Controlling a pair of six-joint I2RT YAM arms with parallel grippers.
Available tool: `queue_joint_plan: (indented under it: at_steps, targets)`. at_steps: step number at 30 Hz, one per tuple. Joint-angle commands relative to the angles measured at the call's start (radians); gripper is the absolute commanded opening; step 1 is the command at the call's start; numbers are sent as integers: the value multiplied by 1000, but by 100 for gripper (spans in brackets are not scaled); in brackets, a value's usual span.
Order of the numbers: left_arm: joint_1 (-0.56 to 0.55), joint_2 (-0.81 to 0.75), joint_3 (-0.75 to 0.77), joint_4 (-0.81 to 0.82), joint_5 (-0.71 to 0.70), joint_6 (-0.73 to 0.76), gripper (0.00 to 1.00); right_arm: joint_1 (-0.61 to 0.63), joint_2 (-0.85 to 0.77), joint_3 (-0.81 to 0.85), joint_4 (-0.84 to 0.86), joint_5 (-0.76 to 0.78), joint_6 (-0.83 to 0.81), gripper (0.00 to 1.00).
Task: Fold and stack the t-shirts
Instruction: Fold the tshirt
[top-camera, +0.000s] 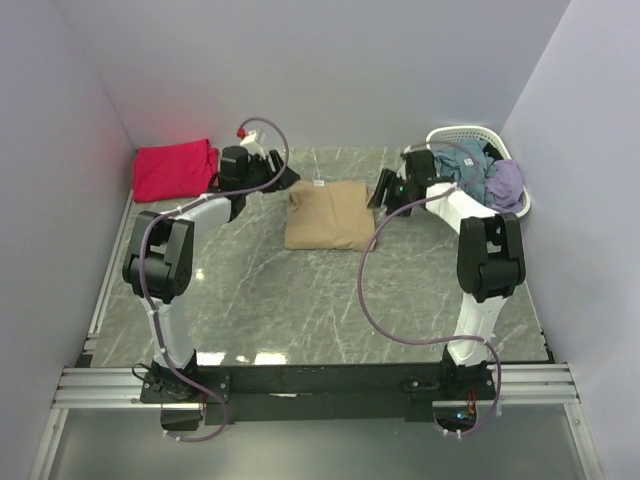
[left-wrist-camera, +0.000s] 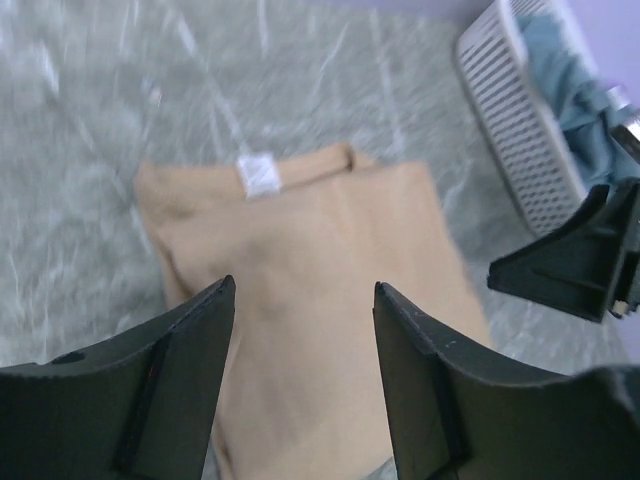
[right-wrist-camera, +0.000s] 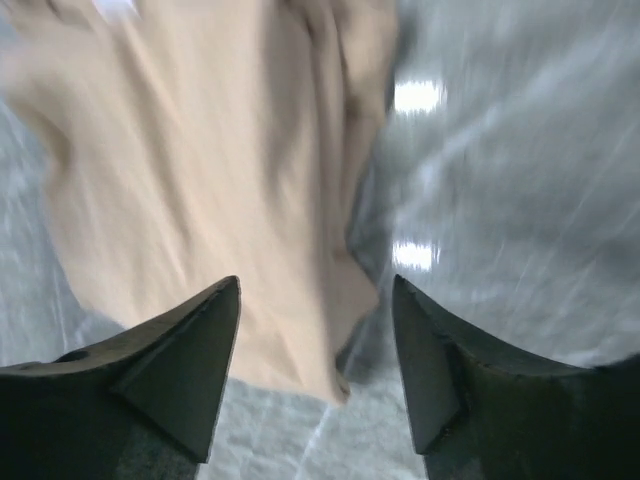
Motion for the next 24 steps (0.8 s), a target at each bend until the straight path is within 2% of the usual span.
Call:
queue_joint_plan:
  at_steps: [1,4,5,7,8,12,20,24]
  targets:
    - [-12,-21,106,18,10,-1,63,7,11,163,-32,82,-47,66]
    - [-18,46,157,49,85,-53,63,8,55,251,-30,-22,-53,45]
    - [-21,63,171,81,103,-70,63,8,69,283,-27,-46,-44,34]
    - [-27,120,186,102,143,-113,63,16,110,318,-35,-86,-38,29]
    - [-29,140,201,128,159,-128,63,19,126,347,-44,-95,-36,20]
    - [-41,230,231,153,214,-177,63,44,172,355,-46,-126,-42,6]
    - [-75,251,203,127,208,-148,63,90,212,320,-35,-100,-47,5]
    - [-76,252,206,70,153,-86,63,97,242,329,-56,-40,-51,5]
